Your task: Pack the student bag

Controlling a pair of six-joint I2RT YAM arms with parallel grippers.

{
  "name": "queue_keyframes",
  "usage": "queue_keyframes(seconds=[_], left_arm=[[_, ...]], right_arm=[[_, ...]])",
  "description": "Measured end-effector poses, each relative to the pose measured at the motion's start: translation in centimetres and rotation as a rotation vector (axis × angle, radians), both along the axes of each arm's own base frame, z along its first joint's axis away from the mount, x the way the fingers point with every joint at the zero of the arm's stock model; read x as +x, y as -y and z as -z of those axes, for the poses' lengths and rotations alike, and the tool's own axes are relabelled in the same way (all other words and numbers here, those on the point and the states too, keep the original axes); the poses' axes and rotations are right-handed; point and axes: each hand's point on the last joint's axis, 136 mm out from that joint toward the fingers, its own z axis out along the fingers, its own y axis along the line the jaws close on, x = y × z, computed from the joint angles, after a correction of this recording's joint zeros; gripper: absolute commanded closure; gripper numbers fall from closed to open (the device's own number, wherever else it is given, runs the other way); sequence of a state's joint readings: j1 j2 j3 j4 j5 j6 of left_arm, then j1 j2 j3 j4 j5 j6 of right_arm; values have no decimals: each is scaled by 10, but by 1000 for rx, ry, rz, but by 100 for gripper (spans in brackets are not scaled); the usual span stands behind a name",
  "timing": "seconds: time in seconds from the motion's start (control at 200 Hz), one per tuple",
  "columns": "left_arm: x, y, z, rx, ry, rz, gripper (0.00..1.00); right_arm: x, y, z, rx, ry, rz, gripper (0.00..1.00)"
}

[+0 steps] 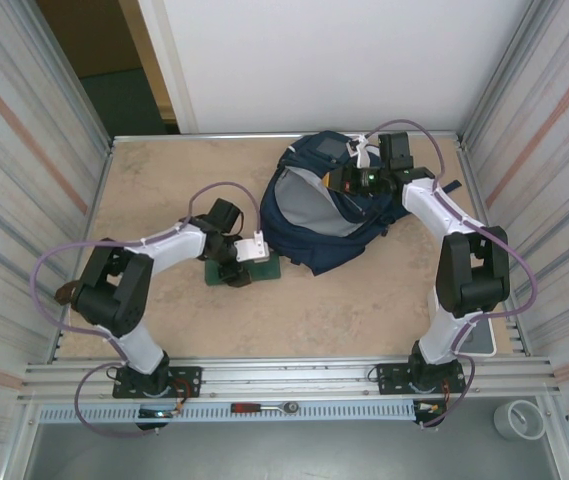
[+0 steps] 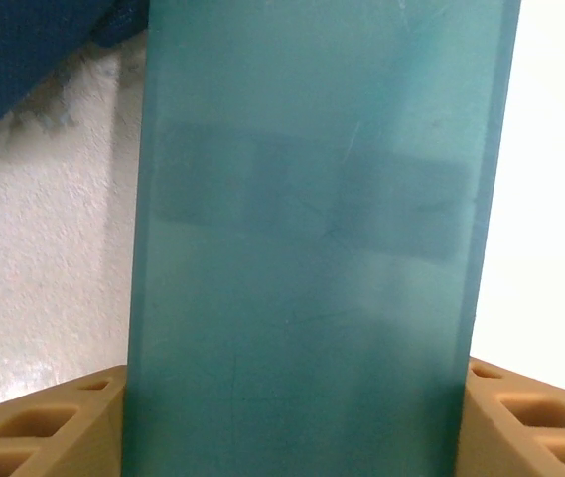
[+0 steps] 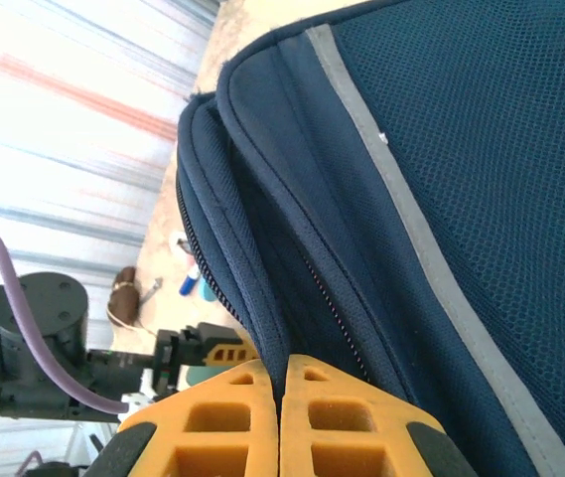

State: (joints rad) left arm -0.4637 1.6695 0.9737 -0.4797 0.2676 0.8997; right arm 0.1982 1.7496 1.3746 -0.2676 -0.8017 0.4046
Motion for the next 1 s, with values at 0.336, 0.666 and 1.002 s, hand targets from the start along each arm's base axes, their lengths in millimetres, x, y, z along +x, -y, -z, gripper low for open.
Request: queue_keyframes(seconds=[0.336,0.666,1.002], left_arm=[[-3,13,-77,-141,205,53,48],[5,91,-129,-157,424,371,44],[63,142,-146,-52,628,550,43]], right_arm=[[-3,8,-23,-111,66,-49,100],[-15,6,-22,-122,40,-103,100],[-6,7,-36,-58,43,-123,100]])
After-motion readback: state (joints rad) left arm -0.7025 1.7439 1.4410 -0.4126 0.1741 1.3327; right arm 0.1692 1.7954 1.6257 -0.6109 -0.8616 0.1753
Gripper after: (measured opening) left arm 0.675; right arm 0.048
